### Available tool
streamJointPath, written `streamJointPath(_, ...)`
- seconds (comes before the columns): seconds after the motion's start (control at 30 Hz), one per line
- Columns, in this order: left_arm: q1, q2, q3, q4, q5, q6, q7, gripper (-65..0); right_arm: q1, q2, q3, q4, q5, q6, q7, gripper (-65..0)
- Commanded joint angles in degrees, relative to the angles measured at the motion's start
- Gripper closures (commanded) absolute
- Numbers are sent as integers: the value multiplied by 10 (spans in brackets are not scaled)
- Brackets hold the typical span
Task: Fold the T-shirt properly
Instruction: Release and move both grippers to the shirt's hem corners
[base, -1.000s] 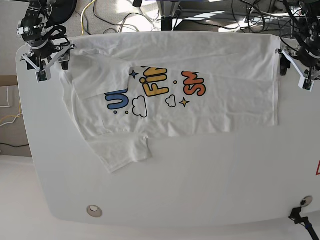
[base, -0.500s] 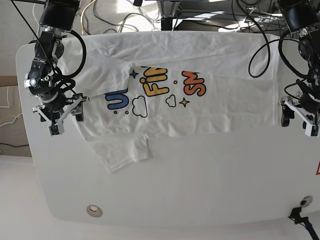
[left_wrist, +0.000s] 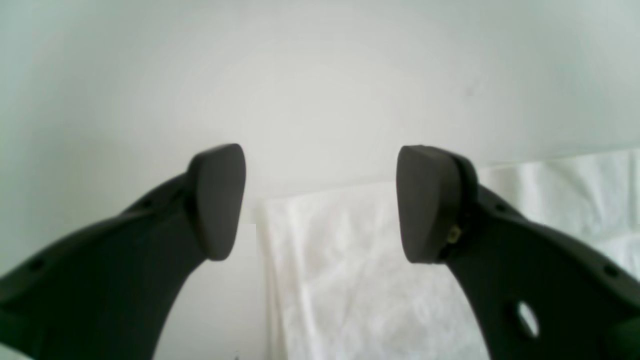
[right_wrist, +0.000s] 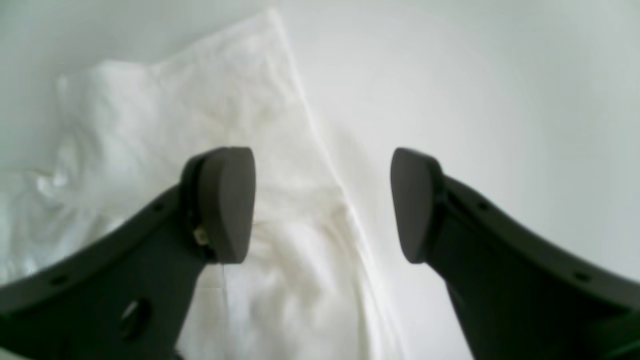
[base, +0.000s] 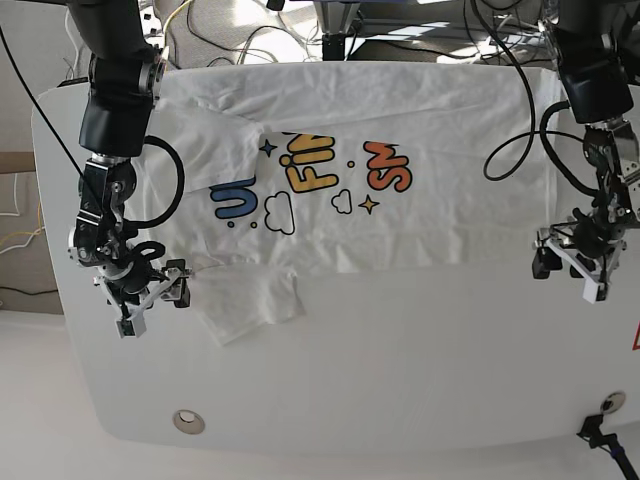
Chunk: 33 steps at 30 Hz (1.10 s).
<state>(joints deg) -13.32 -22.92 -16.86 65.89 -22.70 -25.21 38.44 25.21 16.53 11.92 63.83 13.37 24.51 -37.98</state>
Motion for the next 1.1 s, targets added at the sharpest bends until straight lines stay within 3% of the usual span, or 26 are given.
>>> streamJointPath(0.0,-20,-16,-2,-14,-4,4,-28,-442,38,9,-12,-38,3,0,25,-409)
streamJointPath(0.13,-44,-14,3,-91,-4,4,-61,-442,93,9,-40,-135,3,-1,78,-409)
streamJointPath(0.23,-57,-15,47,-134,-4,4,-82,-442,126,9,-57,-212,3,-1,115,-409)
streamJointPath(0.43,-64,-15,74,-162,-4,3,-101,-442,133,9,-60,-288,3,-2,169,-409)
streamJointPath(0.7,-65,-15,75,-161,-4,3,-102,-442,118,4,-61,-300,5,-2,174,-409)
streamJointPath(1.07,-63,-15,75,-157,-4,2,-98,-442,118,-30,-61,-300,3,-2,174,-407)
